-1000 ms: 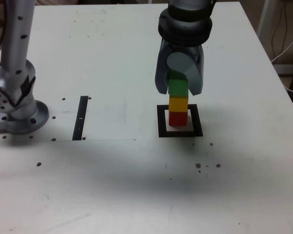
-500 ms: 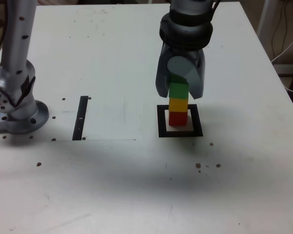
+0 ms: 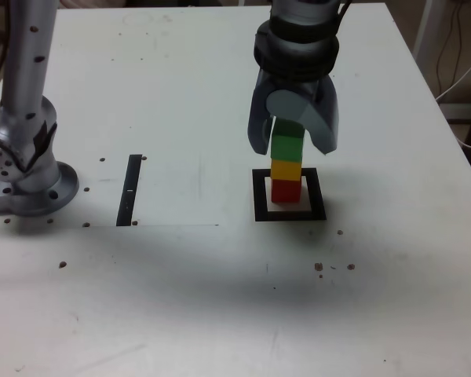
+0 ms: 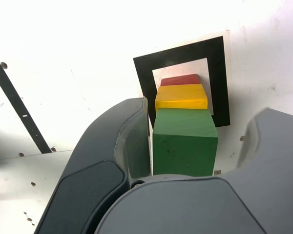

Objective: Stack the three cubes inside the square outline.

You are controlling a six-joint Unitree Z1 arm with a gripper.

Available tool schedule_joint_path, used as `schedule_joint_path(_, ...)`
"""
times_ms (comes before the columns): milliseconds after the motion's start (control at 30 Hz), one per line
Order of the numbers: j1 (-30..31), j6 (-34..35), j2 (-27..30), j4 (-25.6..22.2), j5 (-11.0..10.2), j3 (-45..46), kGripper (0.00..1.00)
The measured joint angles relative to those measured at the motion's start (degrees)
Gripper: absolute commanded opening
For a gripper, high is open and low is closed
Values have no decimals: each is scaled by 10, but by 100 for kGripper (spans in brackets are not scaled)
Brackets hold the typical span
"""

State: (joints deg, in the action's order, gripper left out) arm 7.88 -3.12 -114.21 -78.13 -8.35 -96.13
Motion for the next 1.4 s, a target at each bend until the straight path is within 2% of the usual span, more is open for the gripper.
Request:
schedule_joint_path(300,0,0,23,-3,2,-2,99)
schedule_joint_path(700,3,0,119,-42,-1,21,99)
schedule_joint_path(900,2,0,192,-47,19,83,99)
schedule_joint_path(1033,-20,-4,247,-44,27,152,99)
schedule_joint_path(1167,-29,-12,262,-41,31,198,99)
schedule_joint_path(1267,-34,-14,289,-42,44,257,99)
schedule_joint_path(1400,-28,-16,303,-42,56,285,99)
